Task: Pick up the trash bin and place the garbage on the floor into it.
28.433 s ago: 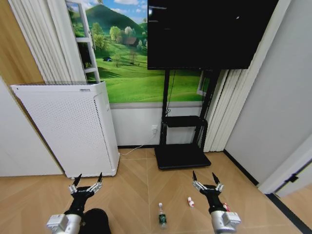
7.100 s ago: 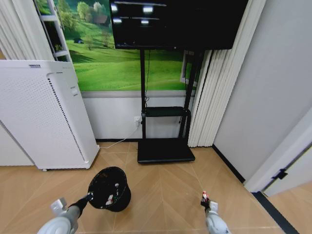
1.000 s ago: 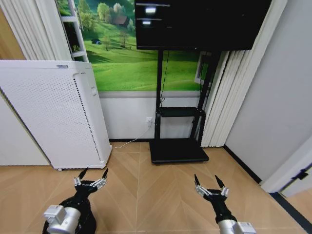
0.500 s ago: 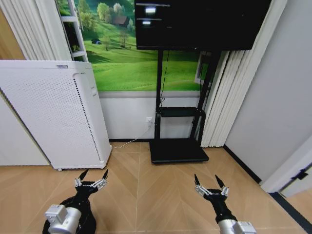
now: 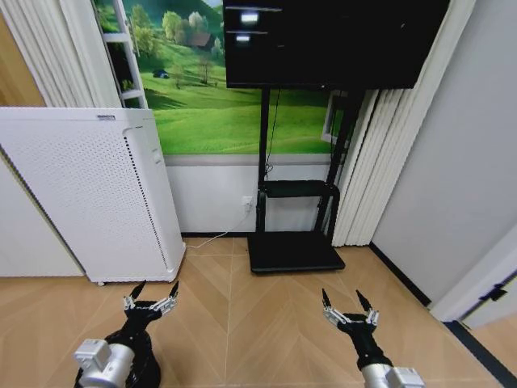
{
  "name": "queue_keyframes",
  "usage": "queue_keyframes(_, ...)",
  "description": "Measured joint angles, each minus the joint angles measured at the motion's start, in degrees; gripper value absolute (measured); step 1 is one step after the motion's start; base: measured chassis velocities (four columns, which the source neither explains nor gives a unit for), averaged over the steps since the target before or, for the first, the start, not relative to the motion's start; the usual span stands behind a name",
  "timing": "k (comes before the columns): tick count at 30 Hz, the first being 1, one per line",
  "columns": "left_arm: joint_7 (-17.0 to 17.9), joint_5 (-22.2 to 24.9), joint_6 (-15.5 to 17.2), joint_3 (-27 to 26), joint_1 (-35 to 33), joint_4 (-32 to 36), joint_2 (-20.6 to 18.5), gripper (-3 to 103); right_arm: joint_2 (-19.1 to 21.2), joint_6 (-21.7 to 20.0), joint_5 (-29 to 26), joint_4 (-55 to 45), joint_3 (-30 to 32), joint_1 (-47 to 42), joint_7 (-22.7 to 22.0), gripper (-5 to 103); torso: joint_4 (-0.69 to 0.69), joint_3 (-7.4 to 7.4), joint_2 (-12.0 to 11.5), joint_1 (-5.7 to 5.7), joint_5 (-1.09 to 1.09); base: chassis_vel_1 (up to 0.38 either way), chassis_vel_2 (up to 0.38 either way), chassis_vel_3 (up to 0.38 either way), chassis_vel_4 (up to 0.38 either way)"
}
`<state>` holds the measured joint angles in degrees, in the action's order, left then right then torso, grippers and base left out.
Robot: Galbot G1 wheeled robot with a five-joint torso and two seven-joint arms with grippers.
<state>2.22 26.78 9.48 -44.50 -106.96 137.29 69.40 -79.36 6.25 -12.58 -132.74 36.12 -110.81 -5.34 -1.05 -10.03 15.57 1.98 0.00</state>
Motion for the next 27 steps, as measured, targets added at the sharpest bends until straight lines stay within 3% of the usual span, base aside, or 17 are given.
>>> queue_keyframes(27, 0.00, 0.03, 0.00, -0.04, 0.00, -0.05, 0.00, 100, 0.00, 0.09, -0.05, 0.05, 0.00, 0.01, -0.01, 100, 0.00, -4.15, 6.43, 2.27, 0.00, 0.000, 0.000, 0.000, 0.000)
